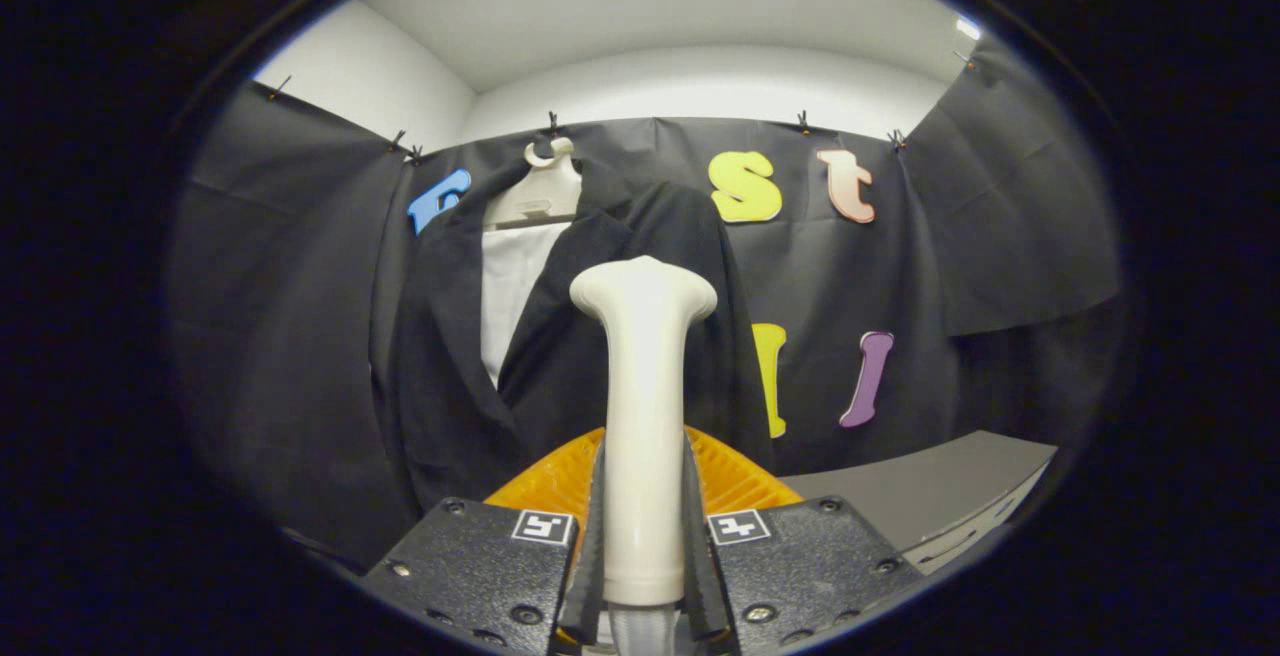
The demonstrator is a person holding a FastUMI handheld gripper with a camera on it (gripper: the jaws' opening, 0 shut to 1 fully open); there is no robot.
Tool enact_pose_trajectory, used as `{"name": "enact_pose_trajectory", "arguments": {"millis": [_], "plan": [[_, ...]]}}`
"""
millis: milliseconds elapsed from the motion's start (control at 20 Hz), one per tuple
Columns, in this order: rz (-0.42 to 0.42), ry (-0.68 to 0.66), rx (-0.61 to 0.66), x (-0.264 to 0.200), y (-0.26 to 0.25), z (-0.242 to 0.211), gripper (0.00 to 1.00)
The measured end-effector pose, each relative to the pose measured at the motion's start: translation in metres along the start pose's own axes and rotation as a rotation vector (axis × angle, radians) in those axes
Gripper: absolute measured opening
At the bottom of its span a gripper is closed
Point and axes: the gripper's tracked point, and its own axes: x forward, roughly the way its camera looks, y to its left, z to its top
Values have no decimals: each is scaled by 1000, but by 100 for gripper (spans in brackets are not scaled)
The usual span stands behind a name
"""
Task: Iron the clothes twice with a garment steamer, once on the left side and once on the right side.
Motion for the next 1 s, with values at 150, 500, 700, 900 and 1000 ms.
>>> {"name": "enact_pose_trajectory", "arguments": {"millis": [150, 500, 700, 900, 1000], "plan": [[-3, 25, -6, -10, 2, -13, 36], [-12, 116, -29, -27, 8, -59, 36], [-30, 169, -19, -36, 7, -84, 36], [-40, 224, -15, -45, 6, -117, 36], [-46, 250, -18, -48, 5, -131, 36]]}}
